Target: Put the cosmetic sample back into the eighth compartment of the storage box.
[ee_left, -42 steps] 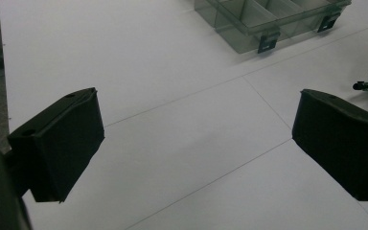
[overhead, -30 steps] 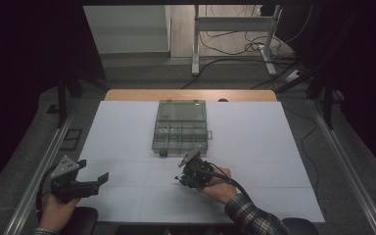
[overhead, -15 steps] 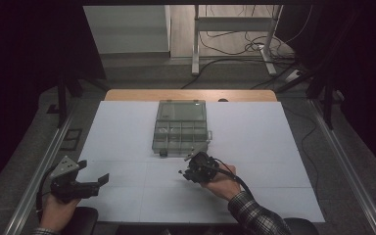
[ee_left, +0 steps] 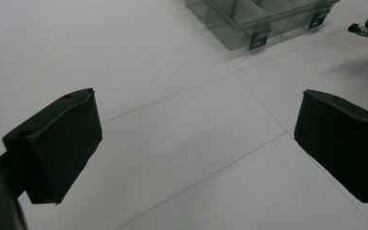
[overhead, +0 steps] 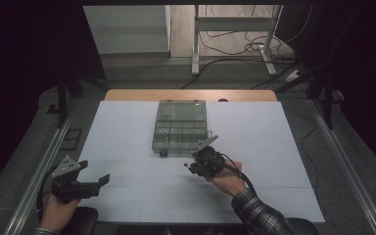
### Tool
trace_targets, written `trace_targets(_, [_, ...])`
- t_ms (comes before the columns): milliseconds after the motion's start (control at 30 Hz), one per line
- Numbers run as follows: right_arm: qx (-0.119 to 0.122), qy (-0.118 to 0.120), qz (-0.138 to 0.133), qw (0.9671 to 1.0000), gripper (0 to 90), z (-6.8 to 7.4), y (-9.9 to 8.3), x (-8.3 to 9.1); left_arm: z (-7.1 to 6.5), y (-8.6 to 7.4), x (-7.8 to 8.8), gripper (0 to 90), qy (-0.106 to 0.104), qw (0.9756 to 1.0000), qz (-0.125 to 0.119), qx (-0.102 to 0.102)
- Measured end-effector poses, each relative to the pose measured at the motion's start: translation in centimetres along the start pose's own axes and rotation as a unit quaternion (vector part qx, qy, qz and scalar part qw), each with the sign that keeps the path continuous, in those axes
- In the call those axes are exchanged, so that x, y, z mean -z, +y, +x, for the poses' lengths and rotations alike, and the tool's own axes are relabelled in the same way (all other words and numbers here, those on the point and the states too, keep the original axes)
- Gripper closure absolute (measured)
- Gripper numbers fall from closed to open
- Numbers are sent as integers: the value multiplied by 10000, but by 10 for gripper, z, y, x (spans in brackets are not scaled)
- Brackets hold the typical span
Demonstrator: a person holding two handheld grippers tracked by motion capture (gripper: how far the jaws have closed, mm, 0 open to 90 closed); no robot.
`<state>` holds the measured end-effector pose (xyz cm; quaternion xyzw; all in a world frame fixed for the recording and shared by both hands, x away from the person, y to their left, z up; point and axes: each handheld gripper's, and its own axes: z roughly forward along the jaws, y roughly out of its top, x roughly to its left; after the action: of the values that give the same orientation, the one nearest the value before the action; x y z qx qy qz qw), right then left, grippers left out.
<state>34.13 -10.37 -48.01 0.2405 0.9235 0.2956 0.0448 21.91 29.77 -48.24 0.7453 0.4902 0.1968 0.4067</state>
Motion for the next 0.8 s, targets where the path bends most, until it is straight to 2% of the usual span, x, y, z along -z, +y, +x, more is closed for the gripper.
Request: trace_targets(800, [-321,-269,-259,9988,808,-25,2,15,1,0,-1,34,-27,10000,1,38])
